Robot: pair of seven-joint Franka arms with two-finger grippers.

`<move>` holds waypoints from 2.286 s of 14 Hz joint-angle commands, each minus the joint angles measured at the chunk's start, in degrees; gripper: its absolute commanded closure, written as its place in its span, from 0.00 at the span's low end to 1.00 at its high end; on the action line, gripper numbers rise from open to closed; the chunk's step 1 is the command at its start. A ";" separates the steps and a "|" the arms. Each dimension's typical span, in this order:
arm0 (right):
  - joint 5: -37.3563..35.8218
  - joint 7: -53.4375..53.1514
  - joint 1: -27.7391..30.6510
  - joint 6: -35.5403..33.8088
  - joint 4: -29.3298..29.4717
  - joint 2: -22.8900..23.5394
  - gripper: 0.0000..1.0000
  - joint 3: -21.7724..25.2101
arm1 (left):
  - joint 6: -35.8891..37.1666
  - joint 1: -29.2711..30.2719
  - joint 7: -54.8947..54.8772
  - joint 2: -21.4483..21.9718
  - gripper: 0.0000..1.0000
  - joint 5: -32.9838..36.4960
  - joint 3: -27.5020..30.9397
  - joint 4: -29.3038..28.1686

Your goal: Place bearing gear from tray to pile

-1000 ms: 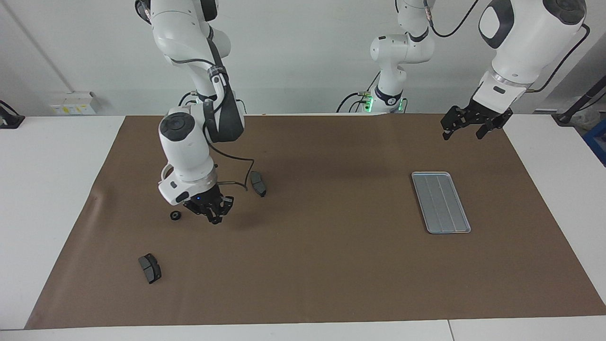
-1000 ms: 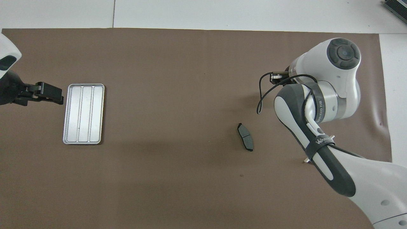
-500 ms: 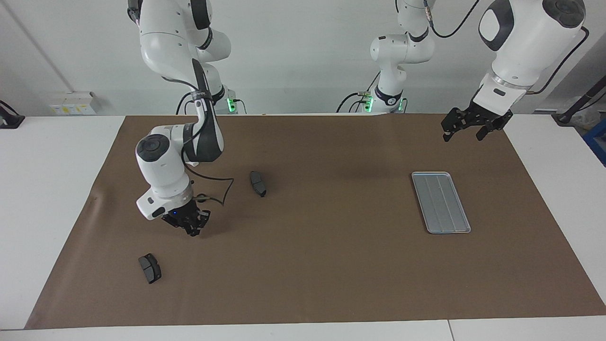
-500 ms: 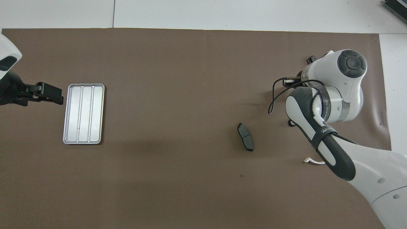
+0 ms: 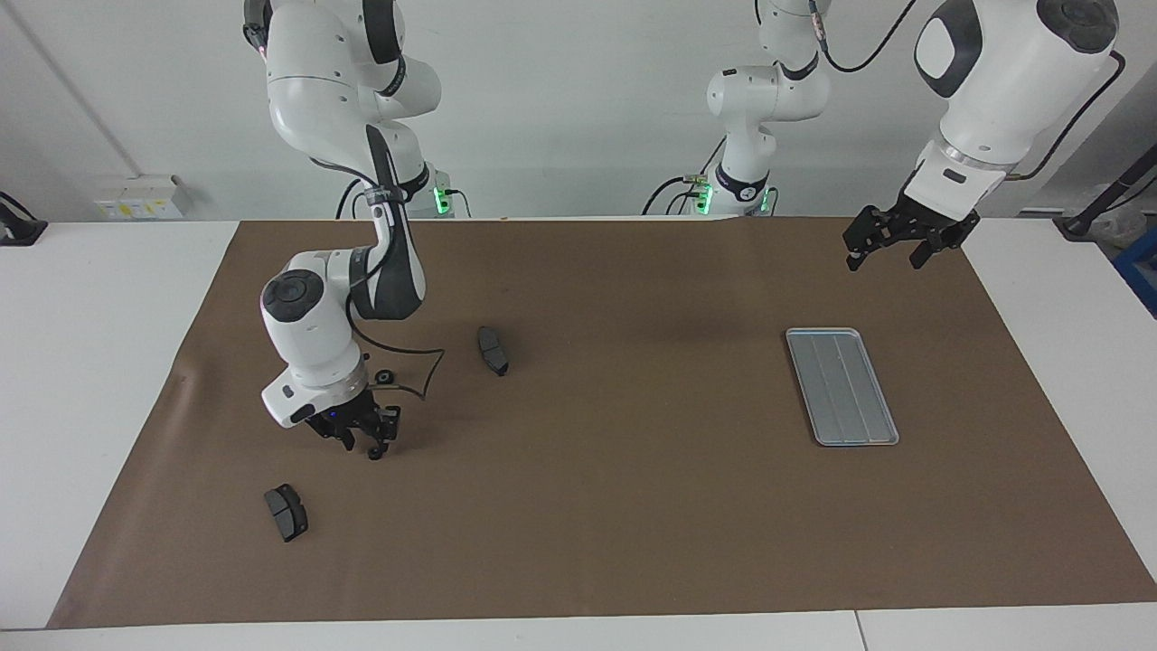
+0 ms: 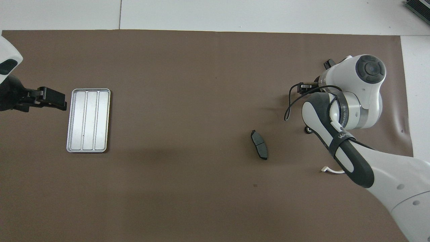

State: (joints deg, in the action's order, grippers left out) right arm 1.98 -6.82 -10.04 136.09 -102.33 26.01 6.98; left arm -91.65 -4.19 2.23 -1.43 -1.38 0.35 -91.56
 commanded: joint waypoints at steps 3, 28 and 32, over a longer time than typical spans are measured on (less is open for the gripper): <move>-0.57 1.37 0.81 -5.64 -0.33 -8.59 0.00 -0.74 | -0.81 0.06 -0.21 1.87 0.00 0.86 0.09 -2.31; -3.29 1.28 5.38 -49.17 9.78 -30.32 0.00 -1.62 | -0.81 0.06 -0.12 1.96 0.00 0.77 0.09 -2.31; -2.94 1.55 5.38 -49.26 9.96 -30.49 0.00 -1.89 | -0.81 0.06 -0.12 1.96 0.00 0.77 0.09 -2.31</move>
State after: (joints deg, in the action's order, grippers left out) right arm -1.04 -6.18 -4.96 87.47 -92.75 -4.16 5.22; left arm -91.65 -4.19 2.24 -1.40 -1.38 0.35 -91.69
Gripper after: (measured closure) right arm 0.000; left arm 0.000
